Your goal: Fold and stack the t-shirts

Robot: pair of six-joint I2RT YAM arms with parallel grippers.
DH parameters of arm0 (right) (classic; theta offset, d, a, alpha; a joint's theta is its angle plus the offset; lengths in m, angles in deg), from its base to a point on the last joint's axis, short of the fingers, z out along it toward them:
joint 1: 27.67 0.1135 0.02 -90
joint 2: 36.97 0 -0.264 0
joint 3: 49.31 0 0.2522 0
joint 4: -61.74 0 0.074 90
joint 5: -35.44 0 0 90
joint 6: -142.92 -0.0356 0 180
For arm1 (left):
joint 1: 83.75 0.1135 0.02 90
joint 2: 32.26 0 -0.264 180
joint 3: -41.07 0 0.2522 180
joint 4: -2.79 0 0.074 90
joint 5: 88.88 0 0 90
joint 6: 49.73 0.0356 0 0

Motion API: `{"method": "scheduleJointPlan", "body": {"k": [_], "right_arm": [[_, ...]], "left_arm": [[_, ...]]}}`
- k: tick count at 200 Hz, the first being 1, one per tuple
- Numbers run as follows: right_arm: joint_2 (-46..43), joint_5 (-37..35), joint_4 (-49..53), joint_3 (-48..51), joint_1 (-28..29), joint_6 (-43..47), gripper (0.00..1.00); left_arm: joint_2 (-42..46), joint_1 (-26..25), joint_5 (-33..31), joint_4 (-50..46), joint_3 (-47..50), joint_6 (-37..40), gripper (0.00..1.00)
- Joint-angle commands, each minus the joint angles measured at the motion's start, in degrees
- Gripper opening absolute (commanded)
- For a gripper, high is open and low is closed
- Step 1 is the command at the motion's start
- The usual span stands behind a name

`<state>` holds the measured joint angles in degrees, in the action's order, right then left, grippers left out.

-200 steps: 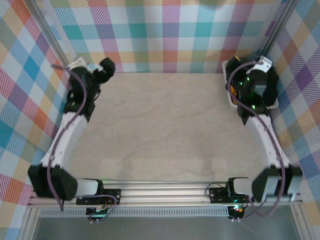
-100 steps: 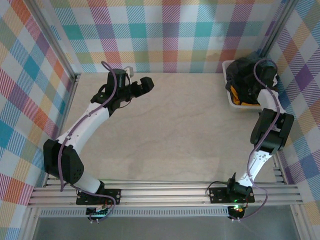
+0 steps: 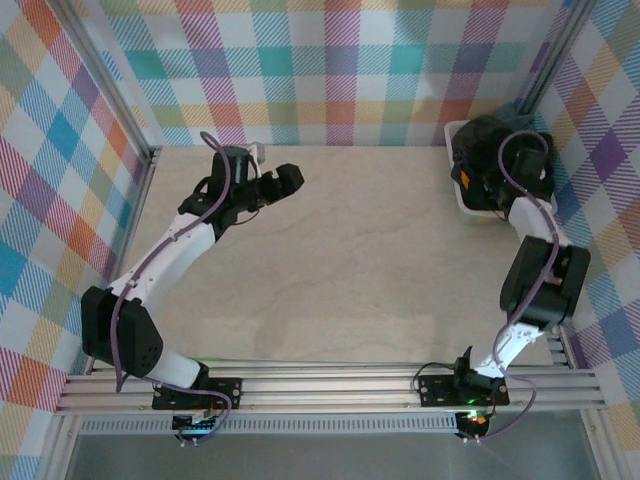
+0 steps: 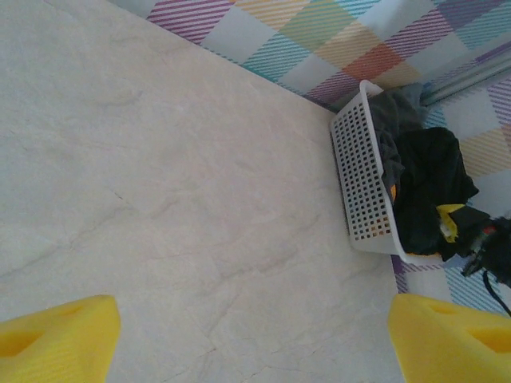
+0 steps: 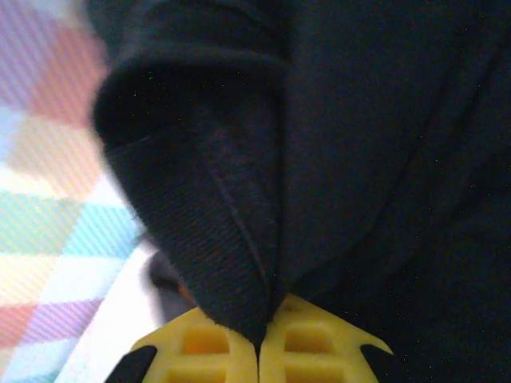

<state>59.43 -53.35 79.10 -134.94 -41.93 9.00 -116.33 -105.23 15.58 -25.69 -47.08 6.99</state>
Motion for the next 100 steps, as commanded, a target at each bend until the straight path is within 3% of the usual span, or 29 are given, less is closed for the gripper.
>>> {"method": "scheduleJointPlan", "body": {"k": [1, 45, 77, 100], "right_arm": [[-9.4, -3.1, -6.7, -0.1, 3.1, 3.6, 0.00], [-17.0, -0.3, -5.9, -6.5, 6.6, 6.1, 0.00], [-19.3, 6.2, -8.6, -17.7, 11.7, 10.1, 0.00], [-19.5, 11.1, -8.9, -27.7, 15.8, 10.3, 0.00]], "left_arm": [[3.0, -0.4, -0.6, 1.4, 0.6, -0.5, 0.86], [3.4, -0.8, -1.0, 1.5, -0.4, -1.9, 0.85], [4.1, -0.8, -3.5, -0.7, -2.2, -1.5, 0.85], [6.4, -0.8, -8.7, -4.7, -2.3, -1.6, 0.85]]}}
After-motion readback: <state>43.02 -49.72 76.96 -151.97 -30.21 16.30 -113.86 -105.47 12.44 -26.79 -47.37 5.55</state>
